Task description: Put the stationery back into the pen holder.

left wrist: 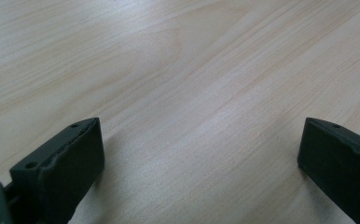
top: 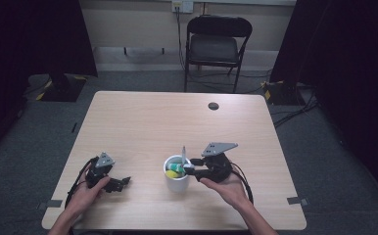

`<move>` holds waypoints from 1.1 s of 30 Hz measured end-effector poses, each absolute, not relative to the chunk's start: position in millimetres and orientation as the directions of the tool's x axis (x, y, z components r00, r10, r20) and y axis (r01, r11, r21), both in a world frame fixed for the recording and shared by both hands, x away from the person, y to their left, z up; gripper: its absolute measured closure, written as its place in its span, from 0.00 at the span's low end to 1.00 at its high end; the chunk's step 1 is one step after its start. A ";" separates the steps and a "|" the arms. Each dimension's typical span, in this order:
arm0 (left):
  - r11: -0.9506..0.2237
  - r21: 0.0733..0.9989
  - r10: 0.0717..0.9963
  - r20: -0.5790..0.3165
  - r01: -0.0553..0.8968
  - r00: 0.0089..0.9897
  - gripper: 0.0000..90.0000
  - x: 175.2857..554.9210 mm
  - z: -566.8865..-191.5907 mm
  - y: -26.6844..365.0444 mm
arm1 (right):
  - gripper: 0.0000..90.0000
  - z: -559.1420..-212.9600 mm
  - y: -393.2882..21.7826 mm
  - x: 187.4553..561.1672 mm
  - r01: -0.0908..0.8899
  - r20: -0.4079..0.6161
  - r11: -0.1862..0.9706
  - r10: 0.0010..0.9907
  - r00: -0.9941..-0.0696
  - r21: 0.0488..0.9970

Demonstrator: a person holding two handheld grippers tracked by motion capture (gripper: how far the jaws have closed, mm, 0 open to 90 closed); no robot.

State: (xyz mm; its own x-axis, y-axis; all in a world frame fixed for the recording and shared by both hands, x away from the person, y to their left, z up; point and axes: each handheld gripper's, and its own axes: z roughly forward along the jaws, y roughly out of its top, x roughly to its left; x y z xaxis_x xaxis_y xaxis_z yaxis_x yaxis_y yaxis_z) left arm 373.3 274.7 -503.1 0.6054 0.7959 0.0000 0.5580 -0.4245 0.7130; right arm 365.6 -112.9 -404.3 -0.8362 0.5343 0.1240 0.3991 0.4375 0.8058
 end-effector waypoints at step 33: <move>-0.425 0.713 0.795 -0.001 0.558 0.607 0.00 373.6 -503.2 274.8 | 0.73 -399.6 -89.4 388.8 0.376 0.139 0.372 0.529 -0.837 0.849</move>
